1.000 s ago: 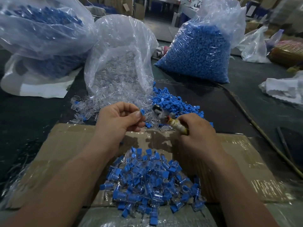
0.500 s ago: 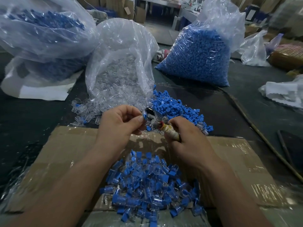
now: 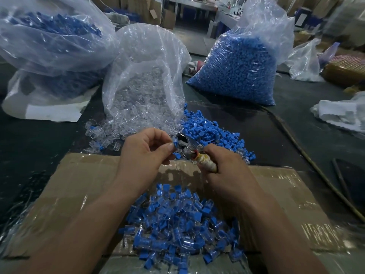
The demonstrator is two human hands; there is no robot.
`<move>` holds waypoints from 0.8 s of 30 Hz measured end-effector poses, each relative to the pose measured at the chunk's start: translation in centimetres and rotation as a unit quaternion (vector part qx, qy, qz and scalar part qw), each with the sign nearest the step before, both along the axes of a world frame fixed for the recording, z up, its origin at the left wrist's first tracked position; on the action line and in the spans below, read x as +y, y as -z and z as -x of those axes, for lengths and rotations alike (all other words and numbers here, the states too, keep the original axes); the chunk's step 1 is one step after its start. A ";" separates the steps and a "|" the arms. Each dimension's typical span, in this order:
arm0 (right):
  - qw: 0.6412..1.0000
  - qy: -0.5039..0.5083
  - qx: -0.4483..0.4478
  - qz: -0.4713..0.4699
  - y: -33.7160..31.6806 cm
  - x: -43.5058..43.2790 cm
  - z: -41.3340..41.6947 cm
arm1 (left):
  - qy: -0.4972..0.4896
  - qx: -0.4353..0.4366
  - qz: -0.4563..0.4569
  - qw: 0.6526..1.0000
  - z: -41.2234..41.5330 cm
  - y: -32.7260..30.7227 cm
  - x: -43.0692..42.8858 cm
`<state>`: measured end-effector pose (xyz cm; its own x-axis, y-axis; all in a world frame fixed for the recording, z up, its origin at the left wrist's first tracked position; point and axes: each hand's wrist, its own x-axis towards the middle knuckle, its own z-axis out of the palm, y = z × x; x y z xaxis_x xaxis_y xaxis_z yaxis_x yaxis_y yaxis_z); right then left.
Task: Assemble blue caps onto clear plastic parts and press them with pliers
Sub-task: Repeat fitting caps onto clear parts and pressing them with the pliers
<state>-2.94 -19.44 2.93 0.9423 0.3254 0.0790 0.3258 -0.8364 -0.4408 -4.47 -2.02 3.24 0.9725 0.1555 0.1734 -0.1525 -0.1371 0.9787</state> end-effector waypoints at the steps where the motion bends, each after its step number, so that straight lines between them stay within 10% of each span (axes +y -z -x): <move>1: 1.000 0.001 0.001 -0.002 0.0 0.0 0.0 | -0.004 0.000 -0.004 1.000 0.0 0.0 0.0; 24: 0.999 0.020 -0.020 0.021 0.2 -0.4 -0.2 | -0.027 -0.008 -0.008 1.000 0.0 0.4 0.5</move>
<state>-2.74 -19.84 2.72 0.9510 0.2911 0.1042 0.3083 -0.8665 -0.3926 -4.44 -1.57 2.87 0.9596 0.2055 0.1922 -0.1606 -0.1609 0.9738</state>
